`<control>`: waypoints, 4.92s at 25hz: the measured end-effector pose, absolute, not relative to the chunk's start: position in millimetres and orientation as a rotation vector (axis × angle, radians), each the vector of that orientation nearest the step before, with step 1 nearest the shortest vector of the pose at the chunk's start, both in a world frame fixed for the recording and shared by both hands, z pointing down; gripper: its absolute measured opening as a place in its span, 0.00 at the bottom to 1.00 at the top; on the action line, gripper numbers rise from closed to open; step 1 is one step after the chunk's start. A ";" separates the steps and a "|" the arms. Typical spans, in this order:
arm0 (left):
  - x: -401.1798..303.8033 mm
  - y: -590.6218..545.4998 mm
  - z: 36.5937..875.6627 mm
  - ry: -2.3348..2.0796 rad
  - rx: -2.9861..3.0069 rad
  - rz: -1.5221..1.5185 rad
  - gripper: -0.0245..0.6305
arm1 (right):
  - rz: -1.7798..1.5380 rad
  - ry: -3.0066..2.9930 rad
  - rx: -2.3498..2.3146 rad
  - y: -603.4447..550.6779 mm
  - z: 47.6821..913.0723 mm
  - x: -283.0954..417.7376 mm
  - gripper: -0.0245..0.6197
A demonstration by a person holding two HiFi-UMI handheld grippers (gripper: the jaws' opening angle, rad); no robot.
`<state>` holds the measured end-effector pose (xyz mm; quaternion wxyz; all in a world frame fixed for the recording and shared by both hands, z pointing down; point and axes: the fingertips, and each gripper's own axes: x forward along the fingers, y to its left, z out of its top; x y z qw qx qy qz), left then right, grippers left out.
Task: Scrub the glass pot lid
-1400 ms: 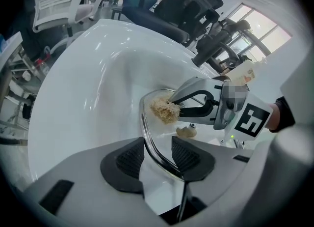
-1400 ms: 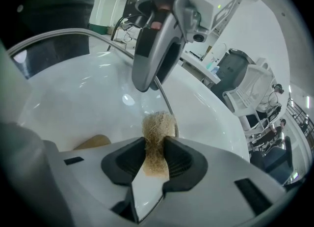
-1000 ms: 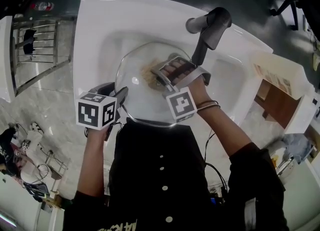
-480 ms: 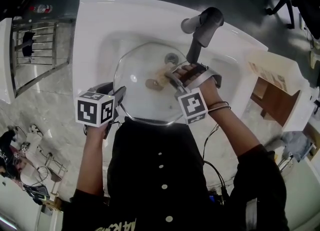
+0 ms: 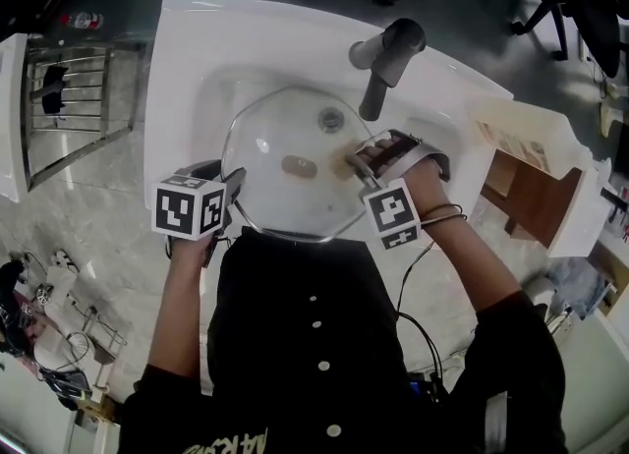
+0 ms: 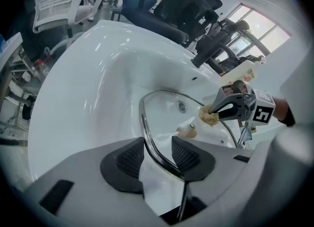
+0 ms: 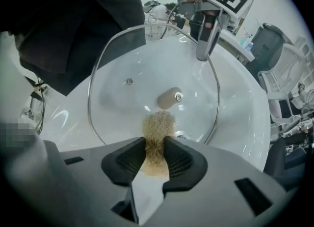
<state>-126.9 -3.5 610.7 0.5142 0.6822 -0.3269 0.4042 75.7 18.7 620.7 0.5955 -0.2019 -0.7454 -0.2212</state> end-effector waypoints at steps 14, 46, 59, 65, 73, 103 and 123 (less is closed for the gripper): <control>-127.7 -4.1 609.5 -0.794 1.649 0.986 0.34 | -0.588 -1.725 -0.463 11.4 606.1 65.4 0.24; -123.6 -4.1 610.2 -0.772 1.651 0.992 0.34 | -0.643 -2.011 -0.394 4.9 611.3 -63.9 0.24; -125.4 -4.0 610.5 -0.779 1.650 0.990 0.34 | -0.695 -1.941 -0.473 32.6 603.5 -13.7 0.24; -125.6 -4.5 610.3 -0.780 1.649 0.989 0.34 | -0.657 -1.927 -0.498 45.8 598.2 14.9 0.24; -126.9 -4.4 610.0 -0.781 1.649 0.982 0.34 | -0.583 -1.885 -0.586 63.5 586.9 45.9 0.24; -127.1 -20.3 593.1 -0.566 1.273 0.336 0.20 | -0.719 -2.163 -0.292 36.1 554.3 -49.7 0.24; -124.7 -16.5 595.3 -0.567 1.296 0.395 0.20 | -0.711 -2.202 -0.425 50.4 559.5 -85.8 0.24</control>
